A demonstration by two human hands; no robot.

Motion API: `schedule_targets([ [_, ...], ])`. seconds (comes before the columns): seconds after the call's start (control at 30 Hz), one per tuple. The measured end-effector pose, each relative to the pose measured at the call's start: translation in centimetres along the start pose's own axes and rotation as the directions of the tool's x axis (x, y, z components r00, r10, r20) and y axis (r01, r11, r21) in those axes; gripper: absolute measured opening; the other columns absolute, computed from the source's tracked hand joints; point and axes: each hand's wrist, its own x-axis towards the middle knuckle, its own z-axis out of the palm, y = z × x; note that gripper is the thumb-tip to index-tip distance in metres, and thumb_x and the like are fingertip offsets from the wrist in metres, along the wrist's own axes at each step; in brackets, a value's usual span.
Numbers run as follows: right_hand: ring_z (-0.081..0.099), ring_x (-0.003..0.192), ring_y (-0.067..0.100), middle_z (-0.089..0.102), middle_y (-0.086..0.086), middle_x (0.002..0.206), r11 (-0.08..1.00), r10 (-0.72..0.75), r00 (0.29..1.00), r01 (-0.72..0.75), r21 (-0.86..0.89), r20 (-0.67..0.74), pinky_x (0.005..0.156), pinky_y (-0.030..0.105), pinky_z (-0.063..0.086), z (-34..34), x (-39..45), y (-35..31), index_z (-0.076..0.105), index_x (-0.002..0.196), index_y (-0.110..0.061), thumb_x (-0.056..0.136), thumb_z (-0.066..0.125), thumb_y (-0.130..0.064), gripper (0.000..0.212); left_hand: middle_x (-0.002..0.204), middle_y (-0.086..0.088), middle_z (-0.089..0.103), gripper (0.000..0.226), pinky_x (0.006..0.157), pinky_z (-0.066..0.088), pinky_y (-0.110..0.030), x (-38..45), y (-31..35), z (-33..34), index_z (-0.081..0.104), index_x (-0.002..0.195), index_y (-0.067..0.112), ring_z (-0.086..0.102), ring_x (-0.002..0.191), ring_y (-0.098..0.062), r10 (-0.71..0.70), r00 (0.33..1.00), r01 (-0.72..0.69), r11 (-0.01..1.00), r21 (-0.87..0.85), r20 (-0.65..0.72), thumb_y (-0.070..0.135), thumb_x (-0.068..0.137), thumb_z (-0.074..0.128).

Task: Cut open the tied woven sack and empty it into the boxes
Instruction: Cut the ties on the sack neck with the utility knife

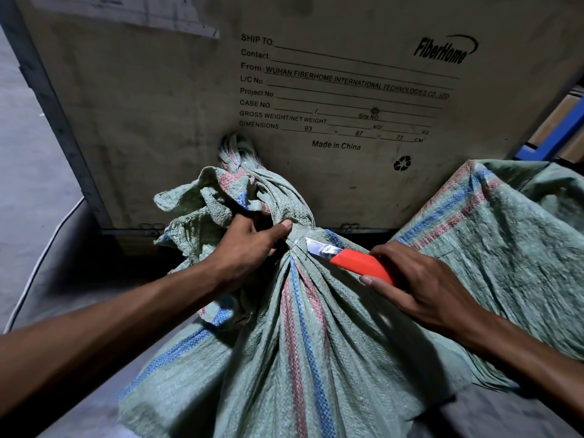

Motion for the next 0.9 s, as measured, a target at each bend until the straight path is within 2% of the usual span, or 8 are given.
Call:
schedule_targets([
  [0.3,0.064,0.076,0.019,0.066,0.002,0.098,1.000,-0.008,1.000,0.008,0.007,0.012,0.058,0.036,0.055,0.16,0.40,-0.05,0.055,0.109,-0.017,0.088,0.044,-0.053,0.044,0.088,-0.003,0.059,0.025,0.076,0.054,-0.027,-0.35,0.31,0.18,0.055,0.099,0.002,0.064,0.087,-0.016,0.009,1.000,-0.009,1.000,0.023,0.012,0.023,0.089,0.063],
  [0.4,0.064,0.076,0.019,0.066,0.002,0.098,1.000,-0.014,1.000,0.014,0.013,0.011,0.057,0.037,0.055,0.28,0.46,-0.08,0.055,0.109,-0.017,0.088,0.046,-0.052,0.042,0.090,-0.003,0.058,0.037,0.078,0.054,-0.029,-0.24,0.19,-0.02,0.051,0.109,-0.004,0.064,0.094,-0.019,-0.008,1.000,0.008,1.000,0.013,0.004,0.025,0.089,0.064],
  [0.57,0.063,0.073,0.016,0.066,0.000,0.097,1.000,-0.017,1.000,0.017,0.005,-0.001,0.055,0.032,0.054,0.17,0.19,-0.15,0.053,0.108,-0.020,0.088,0.043,-0.055,0.042,0.068,0.003,0.057,0.024,0.077,0.055,-0.030,-0.51,0.44,0.13,0.049,0.074,0.011,0.065,0.084,-0.019,-0.005,1.000,0.005,1.000,0.011,0.002,0.021,0.090,0.063],
  [0.63,0.063,0.073,0.016,0.066,0.001,0.097,1.000,-0.019,1.000,0.019,0.003,-0.003,0.055,0.032,0.054,0.19,0.09,-0.12,0.052,0.108,-0.020,0.088,0.043,-0.054,0.041,0.066,0.007,0.061,0.021,0.073,0.054,-0.027,-0.45,0.34,0.12,0.054,0.080,0.004,0.064,0.079,-0.015,0.005,1.000,-0.006,1.000,0.018,0.007,0.022,0.090,0.063],
  [0.73,0.063,0.075,0.017,0.066,0.001,0.098,1.000,-0.011,1.000,0.011,0.008,-0.003,0.057,0.035,0.055,0.31,0.10,0.02,0.053,0.109,-0.019,0.088,0.044,-0.054,0.042,0.085,0.000,0.061,0.034,0.068,0.053,-0.022,-0.32,0.21,0.10,0.053,0.104,-0.004,0.065,0.085,-0.012,0.003,1.000,-0.003,0.999,0.042,0.012,0.025,0.089,0.064],
  [0.83,0.064,0.075,0.018,0.066,0.002,0.098,1.000,-0.011,1.000,0.011,-0.001,-0.002,0.057,0.035,0.055,0.41,0.17,0.13,0.054,0.110,-0.017,0.088,0.044,-0.055,0.044,0.078,0.000,0.055,0.028,0.070,0.054,-0.024,-0.53,0.20,0.06,0.043,0.088,0.007,0.065,0.086,-0.015,-0.007,1.000,0.006,0.999,0.043,0.022,0.025,0.089,0.064],
  [0.87,0.064,0.075,0.018,0.066,0.002,0.098,1.000,-0.013,1.000,0.013,-0.005,-0.001,0.056,0.035,0.055,0.46,0.17,0.11,0.054,0.110,-0.016,0.088,0.044,-0.054,0.045,0.076,0.000,0.054,0.032,0.072,0.054,-0.025,-0.72,0.40,-0.05,0.055,0.097,-0.004,0.065,0.086,-0.016,0.003,1.000,-0.003,0.999,0.046,0.014,0.025,0.088,0.064],
  [0.9,0.064,0.074,0.018,0.066,0.003,0.098,1.000,-0.016,1.000,0.016,-0.015,-0.003,0.055,0.034,0.055,0.52,0.18,0.09,0.055,0.110,-0.015,0.088,0.044,-0.053,0.045,0.076,0.000,0.054,0.053,0.075,0.055,-0.027,-0.55,0.29,-0.02,0.041,0.118,-0.012,0.065,0.086,-0.016,-0.011,1.000,0.011,0.999,0.043,0.017,0.025,0.088,0.064],
])
